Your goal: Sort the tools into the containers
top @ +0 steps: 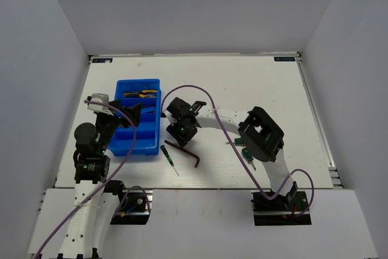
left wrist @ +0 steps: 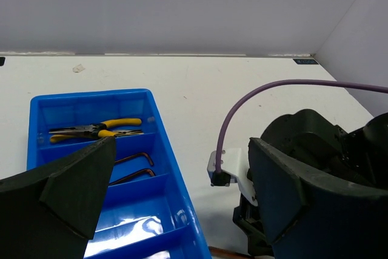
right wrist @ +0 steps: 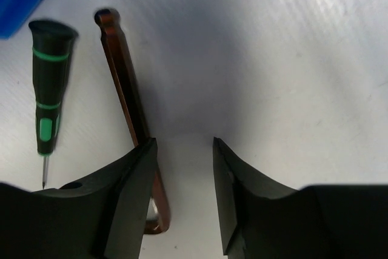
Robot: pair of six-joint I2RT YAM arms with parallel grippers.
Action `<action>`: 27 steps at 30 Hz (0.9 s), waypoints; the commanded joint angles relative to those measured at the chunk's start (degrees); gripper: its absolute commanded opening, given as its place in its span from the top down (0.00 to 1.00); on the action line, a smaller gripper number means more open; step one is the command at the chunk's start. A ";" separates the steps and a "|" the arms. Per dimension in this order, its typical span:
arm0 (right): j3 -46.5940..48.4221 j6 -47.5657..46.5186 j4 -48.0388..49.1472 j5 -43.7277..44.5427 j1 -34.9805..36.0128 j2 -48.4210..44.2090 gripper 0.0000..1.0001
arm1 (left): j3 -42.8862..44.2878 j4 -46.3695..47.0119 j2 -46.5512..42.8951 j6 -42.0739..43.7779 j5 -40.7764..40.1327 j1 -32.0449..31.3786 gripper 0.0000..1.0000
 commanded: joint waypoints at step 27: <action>-5.84 -6.79 1.41 4.36 5.21 -2.74 0.57 | 1.14 0.27 0.64 0.31 0.82 0.29 0.00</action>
